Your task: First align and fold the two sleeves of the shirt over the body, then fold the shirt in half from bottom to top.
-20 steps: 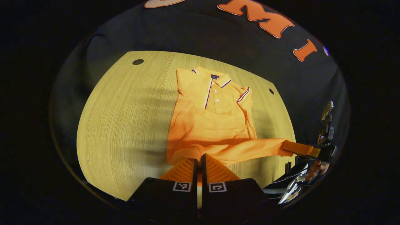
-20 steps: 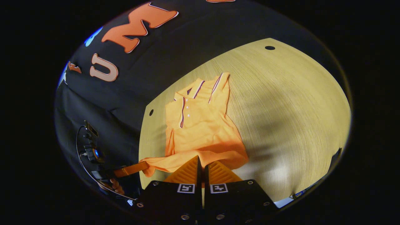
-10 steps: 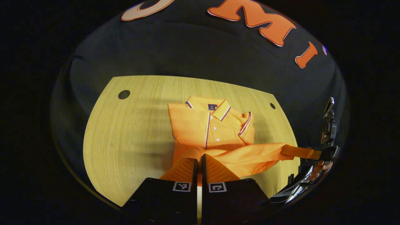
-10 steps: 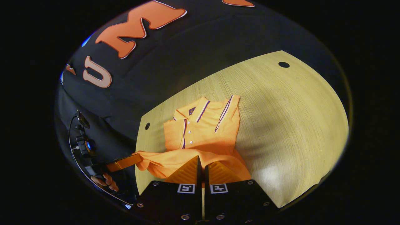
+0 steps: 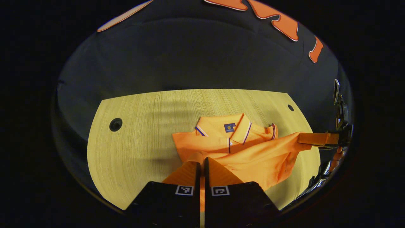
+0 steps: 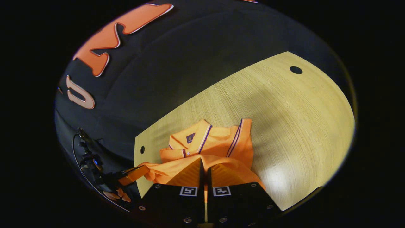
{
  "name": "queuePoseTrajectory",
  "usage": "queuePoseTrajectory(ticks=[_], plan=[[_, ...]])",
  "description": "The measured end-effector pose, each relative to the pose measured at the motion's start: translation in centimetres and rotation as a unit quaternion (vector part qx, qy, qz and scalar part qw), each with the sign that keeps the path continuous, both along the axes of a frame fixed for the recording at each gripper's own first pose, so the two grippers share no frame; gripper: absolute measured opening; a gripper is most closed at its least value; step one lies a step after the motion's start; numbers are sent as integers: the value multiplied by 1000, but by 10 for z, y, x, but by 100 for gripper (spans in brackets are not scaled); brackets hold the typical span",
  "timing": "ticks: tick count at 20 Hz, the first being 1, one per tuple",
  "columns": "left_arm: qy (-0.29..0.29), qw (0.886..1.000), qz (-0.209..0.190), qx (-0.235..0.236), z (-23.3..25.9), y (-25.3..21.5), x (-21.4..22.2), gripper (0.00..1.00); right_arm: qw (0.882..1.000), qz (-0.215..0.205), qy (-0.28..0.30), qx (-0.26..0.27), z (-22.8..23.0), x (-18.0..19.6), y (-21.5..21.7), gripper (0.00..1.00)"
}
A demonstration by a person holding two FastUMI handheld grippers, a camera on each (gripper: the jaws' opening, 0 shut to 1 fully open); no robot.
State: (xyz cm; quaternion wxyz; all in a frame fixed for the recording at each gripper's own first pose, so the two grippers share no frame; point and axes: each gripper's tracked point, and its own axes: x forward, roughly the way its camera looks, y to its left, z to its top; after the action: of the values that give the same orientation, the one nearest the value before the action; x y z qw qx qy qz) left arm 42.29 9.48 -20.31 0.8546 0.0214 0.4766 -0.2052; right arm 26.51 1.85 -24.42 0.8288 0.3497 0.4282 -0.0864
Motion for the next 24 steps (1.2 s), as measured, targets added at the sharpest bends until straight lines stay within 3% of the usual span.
queuePoseTrajectory(ticks=[5,7,8,9,10,11,12,14,16,18,24], plan=[[-21,1000,-4,19,-22,-1,41,6,1000,-17,21,-5,-23,36,-9,4],[-26,999,-10,39,-32,2,52,6,999,-36,32,20,-31,47,-5,4],[-32,998,-19,50,-31,4,54,16,997,-49,50,43,-35,48,1,4],[-45,998,-19,43,-29,0,63,37,996,-58,47,54,-34,51,0,7],[-55,998,-13,35,-24,-4,66,58,997,-61,36,43,-32,54,-4,30],[-63,998,-8,28,-19,-5,65,71,998,-61,17,28,-27,58,-9,38],[-64,998,-4,22,-12,-5,61,74,998,-61,4,14,-21,59,-13,56],[-75,997,6,3,4,-4,57,79,998,-57,-10,-13,-6,52,-17,76],[-95,995,24,-3,25,3,56,84,997,-45,-29,-57,6,44,-21,89],[-127,991,42,-7,52,14,52,85,993,-32,-50,-107,20,36,-25,96],[-243,966,83,1,148,45,20,88,978,-12,-110,-179,85,-12,-24,99]])
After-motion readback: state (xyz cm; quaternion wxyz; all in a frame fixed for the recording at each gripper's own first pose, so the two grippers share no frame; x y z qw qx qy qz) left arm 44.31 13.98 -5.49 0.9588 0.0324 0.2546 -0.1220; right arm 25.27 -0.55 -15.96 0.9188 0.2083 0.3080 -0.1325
